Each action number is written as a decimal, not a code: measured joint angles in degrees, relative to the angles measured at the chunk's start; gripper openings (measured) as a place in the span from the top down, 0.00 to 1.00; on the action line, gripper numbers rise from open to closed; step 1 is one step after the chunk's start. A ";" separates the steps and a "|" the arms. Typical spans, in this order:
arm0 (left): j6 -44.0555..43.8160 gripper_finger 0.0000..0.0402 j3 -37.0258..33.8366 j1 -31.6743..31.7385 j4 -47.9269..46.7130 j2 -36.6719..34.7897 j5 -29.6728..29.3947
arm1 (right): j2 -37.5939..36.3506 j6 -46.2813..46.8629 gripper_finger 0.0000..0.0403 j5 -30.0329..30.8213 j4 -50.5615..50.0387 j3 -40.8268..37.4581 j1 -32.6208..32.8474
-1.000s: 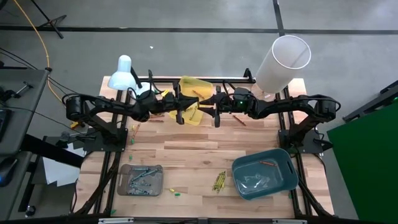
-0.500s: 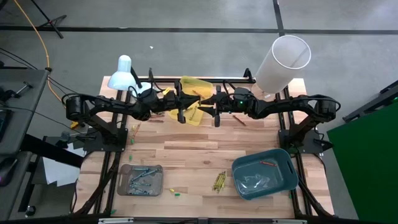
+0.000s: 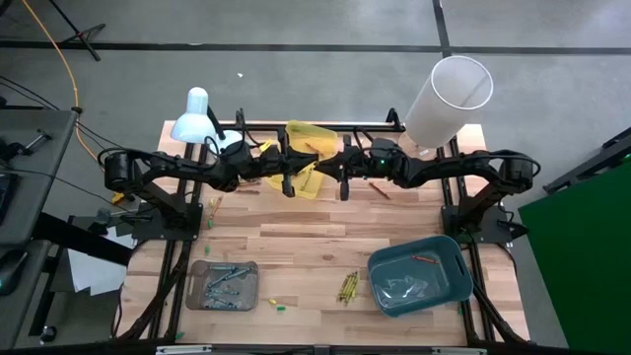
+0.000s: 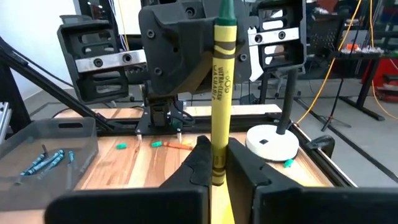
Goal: Sort crayons
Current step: Adjust the green crayon in the yellow bin
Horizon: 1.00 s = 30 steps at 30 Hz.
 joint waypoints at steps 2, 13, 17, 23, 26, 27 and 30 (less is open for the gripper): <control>0.01 0.98 0.00 0.19 -0.29 -0.07 -0.50 | -0.19 0.44 0.96 -0.02 -0.73 0.00 -0.62; -0.47 0.74 -0.07 4.74 -23.24 -9.19 -1.60 | -8.21 -3.57 0.99 -0.05 -19.59 -0.13 -5.15; -0.56 0.67 -1.37 6.04 -30.47 -11.54 -1.68 | -12.53 -5.19 0.99 -0.41 -34.38 -0.13 -4.18; -1.08 0.66 -11.00 7.71 -17.97 -9.75 -2.41 | -16.17 -1.07 1.00 -0.24 -61.13 -0.13 5.09; -3.09 0.67 -15.05 9.16 -9.00 -8.83 -3.40 | -16.14 4.39 1.00 1.15 -69.62 -0.15 13.80; -3.71 0.67 -15.57 9.56 -7.79 -8.83 -3.47 | -16.14 6.05 1.00 1.60 -71.04 -0.15 17.08; -5.52 0.67 -15.87 10.18 -7.59 -8.99 -3.43 | -16.14 12.95 1.00 1.76 -71.98 -0.15 26.65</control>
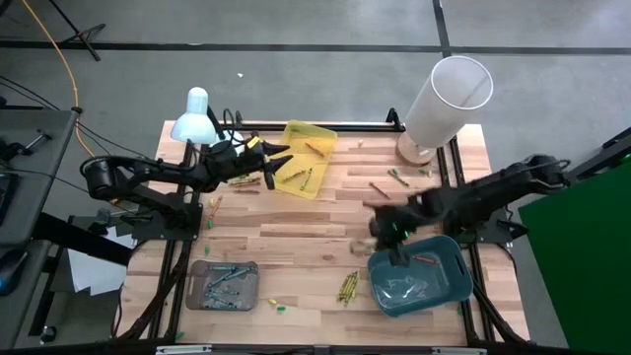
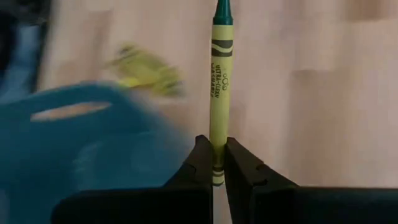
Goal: Sort crayons
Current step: Adjust the green crayon in the yellow bin
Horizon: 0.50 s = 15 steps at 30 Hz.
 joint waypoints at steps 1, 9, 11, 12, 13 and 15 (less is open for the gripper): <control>-0.13 0.67 0.00 0.02 0.08 -0.12 0.01 | 0.00 2.73 1.00 0.37 0.08 0.11 2.84; 0.01 0.67 0.18 -0.02 -0.49 -0.19 -1.04 | 0.00 20.88 1.00 6.83 -0.56 0.45 18.61; 0.04 0.67 1.06 0.00 -0.63 -0.17 -2.54 | -0.01 19.56 1.00 11.57 -0.76 0.45 19.85; 0.01 0.67 1.69 0.00 -0.61 -0.17 -2.84 | -0.02 18.74 1.00 13.16 -1.09 0.45 19.86; 0.01 0.67 2.31 0.00 -0.64 -0.17 -2.88 | -0.02 18.40 1.00 14.63 -1.46 0.45 19.79; 0.01 0.67 3.35 -0.31 -1.12 -0.19 -2.99 | -0.24 17.11 1.00 17.24 -2.12 0.45 19.37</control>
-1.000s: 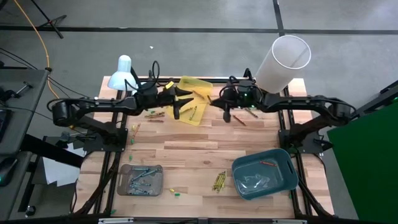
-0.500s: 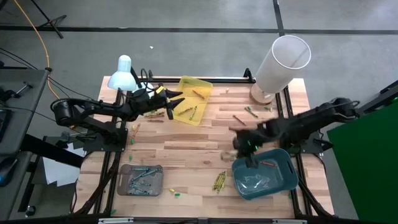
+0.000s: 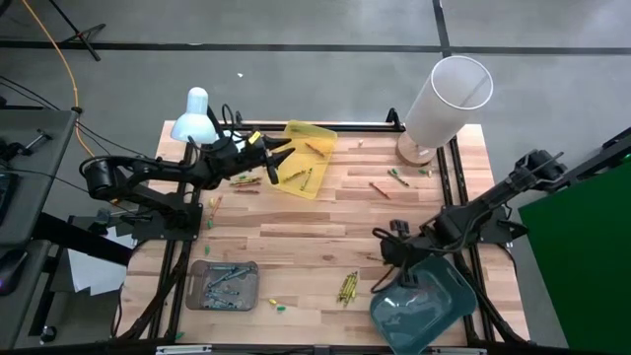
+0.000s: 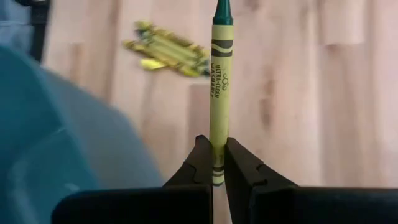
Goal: Sort crayons
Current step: Adjust the green crayon in the yellow bin
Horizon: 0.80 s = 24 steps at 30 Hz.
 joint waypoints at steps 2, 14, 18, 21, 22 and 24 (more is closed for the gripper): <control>0.04 0.67 0.81 -0.39 -0.56 0.00 0.02 | -0.43 -1.77 1.00 2.37 -0.44 0.00 -0.47; 1.14 0.67 1.92 -2.18 -5.70 0.00 -1.88 | -7.44 -11.70 1.00 10.66 -0.53 0.00 -2.52; 1.14 0.67 1.92 -2.16 -6.95 0.00 -2.92 | -8.02 -15.61 1.00 11.27 -0.16 0.00 -5.39; 4.26 0.67 2.28 -1.72 -6.98 0.00 -3.54 | -8.02 -21.33 1.00 11.24 1.62 0.00 -9.47; 5.68 0.67 2.77 -1.40 -7.01 0.01 -4.00 | -8.00 -23.71 1.00 11.27 2.62 0.00 -11.33; 8.89 0.67 4.29 -0.39 -6.92 0.02 -4.62 | -8.02 -28.89 1.00 11.50 5.30 0.00 -15.76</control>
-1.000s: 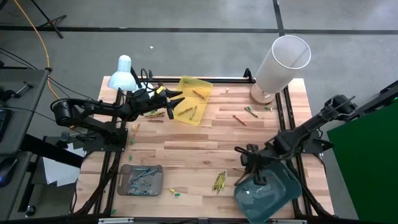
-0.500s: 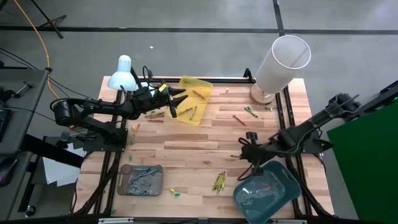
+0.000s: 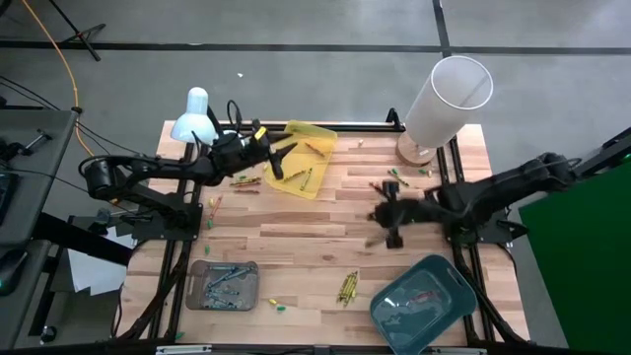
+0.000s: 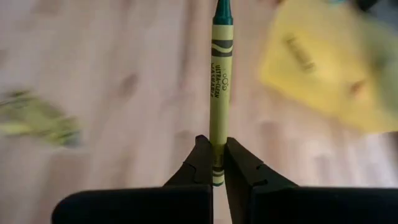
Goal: Sort crayons
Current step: Adjust the green crayon in the yellow bin
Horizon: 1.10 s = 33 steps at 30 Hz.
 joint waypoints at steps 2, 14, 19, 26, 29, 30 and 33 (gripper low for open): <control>3.47 0.67 1.52 1.21 -0.23 -0.02 0.02 | 0.01 -5.97 1.00 0.30 2.83 0.00 -5.14; 11.22 0.67 8.23 8.30 -13.43 -1.21 4.43 | 0.20 -17.48 0.99 -26.87 23.88 0.00 -36.93; -7.57 0.67 11.54 7.15 -27.93 -3.29 4.55 | 0.50 -0.09 0.99 -34.91 30.83 0.00 -41.61; -17.75 0.67 20.08 4.92 -38.77 -6.51 4.67 | 2.39 9.31 0.98 -32.39 41.84 0.02 -40.25; -14.29 0.67 25.16 4.77 -41.54 -7.89 4.62 | 4.89 10.75 0.98 -29.45 45.09 0.02 -38.94; -12.53 0.67 26.75 4.92 -42.53 -8.30 4.62 | 6.09 11.07 0.98 -28.64 46.13 0.04 -38.58; -6.53 0.67 30.90 6.12 -45.65 -9.02 4.61 | 10.63 14.36 0.98 -27.87 47.93 0.48 -38.34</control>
